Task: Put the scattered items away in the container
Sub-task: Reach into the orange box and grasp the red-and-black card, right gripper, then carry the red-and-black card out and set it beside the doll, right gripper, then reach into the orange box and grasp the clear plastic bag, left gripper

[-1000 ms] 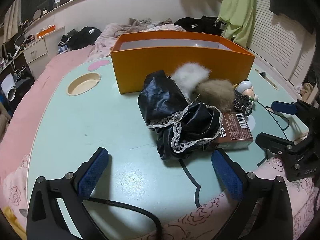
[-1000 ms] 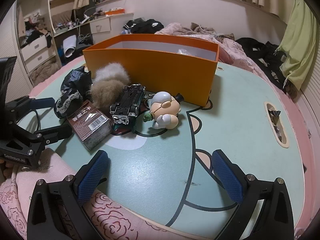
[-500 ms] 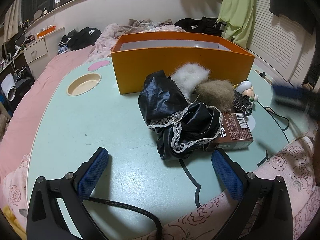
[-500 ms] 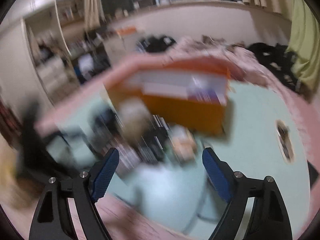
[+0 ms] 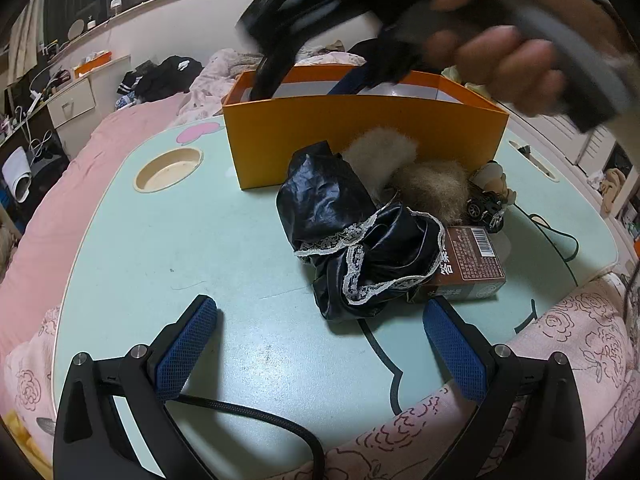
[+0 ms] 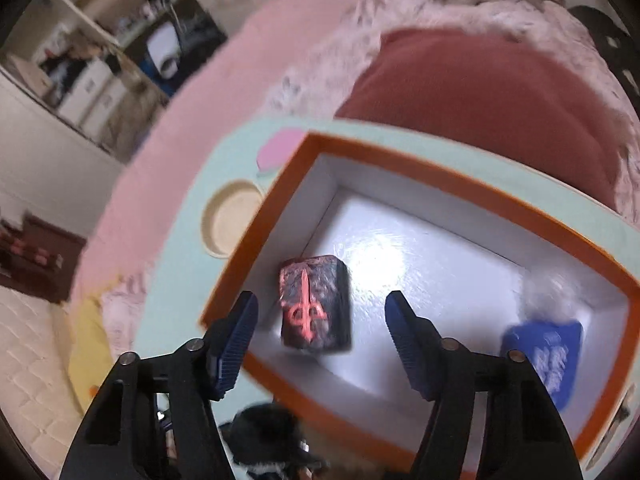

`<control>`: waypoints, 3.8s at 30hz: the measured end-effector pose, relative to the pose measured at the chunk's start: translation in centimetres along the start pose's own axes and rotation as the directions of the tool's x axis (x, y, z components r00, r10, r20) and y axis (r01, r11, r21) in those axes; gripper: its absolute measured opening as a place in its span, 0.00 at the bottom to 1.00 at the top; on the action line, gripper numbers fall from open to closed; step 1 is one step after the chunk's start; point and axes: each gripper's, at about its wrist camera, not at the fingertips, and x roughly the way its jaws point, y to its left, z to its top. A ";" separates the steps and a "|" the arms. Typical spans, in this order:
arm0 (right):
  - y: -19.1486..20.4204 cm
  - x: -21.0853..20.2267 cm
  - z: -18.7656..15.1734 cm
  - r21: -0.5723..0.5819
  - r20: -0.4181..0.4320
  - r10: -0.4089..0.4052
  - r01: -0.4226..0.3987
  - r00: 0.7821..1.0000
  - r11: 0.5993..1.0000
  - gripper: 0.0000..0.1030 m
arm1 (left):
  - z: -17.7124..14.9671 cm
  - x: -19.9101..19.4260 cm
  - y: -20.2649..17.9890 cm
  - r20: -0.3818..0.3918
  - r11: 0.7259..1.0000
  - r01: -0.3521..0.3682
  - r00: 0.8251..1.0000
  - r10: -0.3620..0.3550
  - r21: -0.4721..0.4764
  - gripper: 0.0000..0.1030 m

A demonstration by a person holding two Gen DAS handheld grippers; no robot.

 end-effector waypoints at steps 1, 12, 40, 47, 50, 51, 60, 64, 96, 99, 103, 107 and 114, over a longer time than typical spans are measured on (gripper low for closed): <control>0.3 0.8 0.2 -0.023 -0.026 -0.036 0.036 0.999 0.999 0.64 | 0.0 0.0 0.0 0.000 1.000 0.000 1.000 0.000 0.000 1.00; -2.3 0.4 -0.8 0.007 0.006 -0.026 0.026 1.000 1.000 0.38 | 0.1 0.3 0.1 0.004 1.000 -0.001 1.000 0.002 -0.006 1.00; -10.9 -6.3 -19.4 0.232 0.384 -0.042 -0.052 0.922 0.971 0.41 | 0.3 0.4 -0.2 0.007 1.000 -0.002 1.000 0.002 -0.007 1.00; -9.8 -9.4 -22.4 0.179 0.553 -0.023 -0.092 0.833 0.980 0.84 | 0.2 0.4 -0.2 0.007 1.000 -0.003 1.000 0.003 -0.007 1.00; -8.3 -9.0 -24.7 0.140 0.516 -0.077 0.005 0.853 0.990 0.85 | 0.2 0.4 -0.1 0.007 1.000 -0.003 1.000 0.003 -0.007 1.00; -7.8 -8.6 -25.1 0.129 0.501 -0.091 0.031 0.861 0.991 0.85 | 0.2 0.4 -0.1 0.007 1.000 -0.003 1.000 0.003 -0.007 1.00; -4.4 -3.7 -26.0 0.032 0.436 -0.270 0.285 0.859 0.958 0.99 | 0.4 0.4 -0.1 0.006 1.000 -0.002 1.000 0.002 -0.008 1.00; -5.0 -3.6 -26.4 0.040 0.437 -0.260 0.270 0.861 0.962 1.00 | 0.5 0.5 -0.2 0.007 1.000 -0.003 1.000 0.003 -0.007 1.00; -4.5 -4.3 -26.3 0.057 0.449 -0.267 0.270 0.853 0.961 1.00 | 17.2 -1.0 -5.1 0.043 0.993 0.076 0.996 -0.080 0.089 0.79; -4.6 -4.3 -26.2 0.057 0.451 -0.265 0.269 0.852 0.962 1.00 | 20.7 4.2 -6.1 -0.111 0.992 0.123 0.987 -0.118 0.035 0.75; -4.7 -4.2 -26.2 0.056 0.454 -0.262 0.266 0.851 0.962 1.00 | 22.9 10.2 -6.9 -0.211 0.999 0.031 0.977 -0.038 -0.034 0.67; -4.7 -4.2 -26.2 0.056 0.458 -0.259 0.263 0.850 0.963 1.00 | 23.3 14.2 -7.7 -0.276 0.999 -0.040 0.961 0.032 -0.023 0.67; -4.7 -4.1 -26.3 0.057 0.460 -0.258 0.262 0.850 0.963 1.00 | 23.2 16.4 -7.3 -0.312 0.998 -0.003 0.950 -0.017 -0.065 0.33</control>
